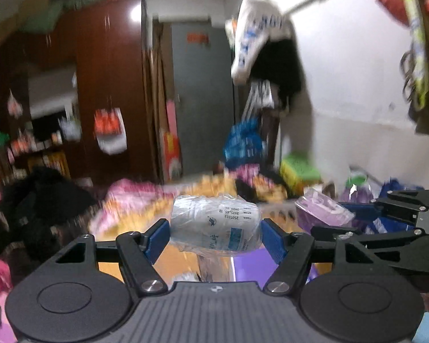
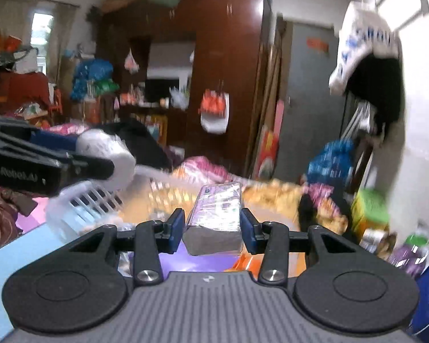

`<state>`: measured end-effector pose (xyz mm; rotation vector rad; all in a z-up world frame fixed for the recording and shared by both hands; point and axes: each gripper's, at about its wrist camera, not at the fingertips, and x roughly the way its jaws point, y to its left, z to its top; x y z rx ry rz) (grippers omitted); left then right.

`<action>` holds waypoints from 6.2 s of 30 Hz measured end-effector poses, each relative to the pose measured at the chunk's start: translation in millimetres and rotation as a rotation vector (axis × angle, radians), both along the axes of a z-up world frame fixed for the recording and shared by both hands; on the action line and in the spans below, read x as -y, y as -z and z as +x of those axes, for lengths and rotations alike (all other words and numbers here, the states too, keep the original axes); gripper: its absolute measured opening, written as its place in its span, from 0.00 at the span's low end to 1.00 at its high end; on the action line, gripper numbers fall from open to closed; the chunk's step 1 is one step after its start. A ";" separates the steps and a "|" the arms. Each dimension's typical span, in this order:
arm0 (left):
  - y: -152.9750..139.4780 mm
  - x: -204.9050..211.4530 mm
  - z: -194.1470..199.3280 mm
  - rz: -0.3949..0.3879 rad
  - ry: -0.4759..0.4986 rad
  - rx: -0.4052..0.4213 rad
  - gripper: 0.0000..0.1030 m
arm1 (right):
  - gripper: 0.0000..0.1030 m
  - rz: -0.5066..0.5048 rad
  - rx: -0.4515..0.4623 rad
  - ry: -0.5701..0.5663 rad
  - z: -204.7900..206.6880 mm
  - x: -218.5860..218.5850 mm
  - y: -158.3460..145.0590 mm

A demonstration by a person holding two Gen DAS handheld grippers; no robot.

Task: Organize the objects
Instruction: 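Drop the white bottle from the left tool into the basket while the right tool drops the pink box in, then reach the left tool toward the clear plastic bag while the right tool reaches toward the white medicine box, then close the right tool on the clear plastic bag, then carry the clear bag with the right tool over the basket and release it, then grasp the white medicine box on the table with the left tool, then lift the medicine box with the left tool and drop it into the basket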

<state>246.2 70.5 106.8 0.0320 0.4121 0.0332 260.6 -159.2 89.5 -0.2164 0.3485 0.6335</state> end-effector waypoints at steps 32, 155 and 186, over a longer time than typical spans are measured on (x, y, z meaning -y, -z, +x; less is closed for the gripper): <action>123.2 -37.7 -119.0 -0.105 0.083 -0.025 0.92 | 1.00 0.162 -0.153 0.000 -117.8 111.1 94.2; 148.4 46.3 -193.5 -0.029 0.482 0.126 0.75 | 0.97 0.175 -0.073 -0.291 -166.5 170.5 124.2; 184.3 69.8 -183.3 -0.025 0.709 0.079 0.34 | 0.41 0.162 -0.034 -0.406 -173.5 175.0 145.0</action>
